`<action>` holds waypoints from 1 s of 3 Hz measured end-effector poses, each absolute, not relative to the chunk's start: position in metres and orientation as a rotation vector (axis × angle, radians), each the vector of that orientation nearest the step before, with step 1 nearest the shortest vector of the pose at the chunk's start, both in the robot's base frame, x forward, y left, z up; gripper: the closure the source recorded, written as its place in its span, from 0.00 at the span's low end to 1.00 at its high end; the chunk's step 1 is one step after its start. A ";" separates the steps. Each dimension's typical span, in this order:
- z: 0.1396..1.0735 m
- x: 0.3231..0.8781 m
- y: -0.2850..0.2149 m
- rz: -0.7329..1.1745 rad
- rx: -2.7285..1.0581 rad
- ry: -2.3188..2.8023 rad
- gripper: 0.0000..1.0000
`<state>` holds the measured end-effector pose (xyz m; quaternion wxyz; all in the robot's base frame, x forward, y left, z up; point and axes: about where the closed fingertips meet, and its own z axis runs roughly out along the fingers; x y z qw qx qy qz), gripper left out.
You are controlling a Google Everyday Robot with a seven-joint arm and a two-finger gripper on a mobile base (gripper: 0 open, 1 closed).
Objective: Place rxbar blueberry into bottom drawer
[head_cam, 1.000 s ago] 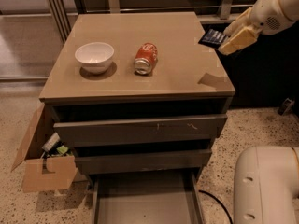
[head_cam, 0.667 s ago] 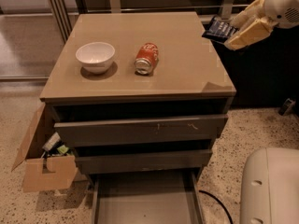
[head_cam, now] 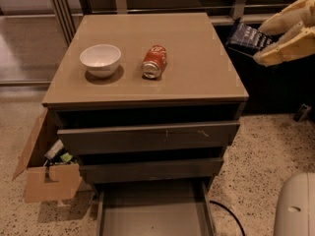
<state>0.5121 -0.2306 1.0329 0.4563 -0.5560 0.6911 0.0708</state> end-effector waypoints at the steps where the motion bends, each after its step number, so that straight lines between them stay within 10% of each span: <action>1: 1.032 0.468 -0.238 0.226 -1.341 1.673 1.00; 3: 1.029 0.451 -0.241 0.262 -1.273 1.629 1.00</action>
Offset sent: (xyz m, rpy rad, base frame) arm -0.1351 -0.0521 -0.0472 0.0647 0.0807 -0.0125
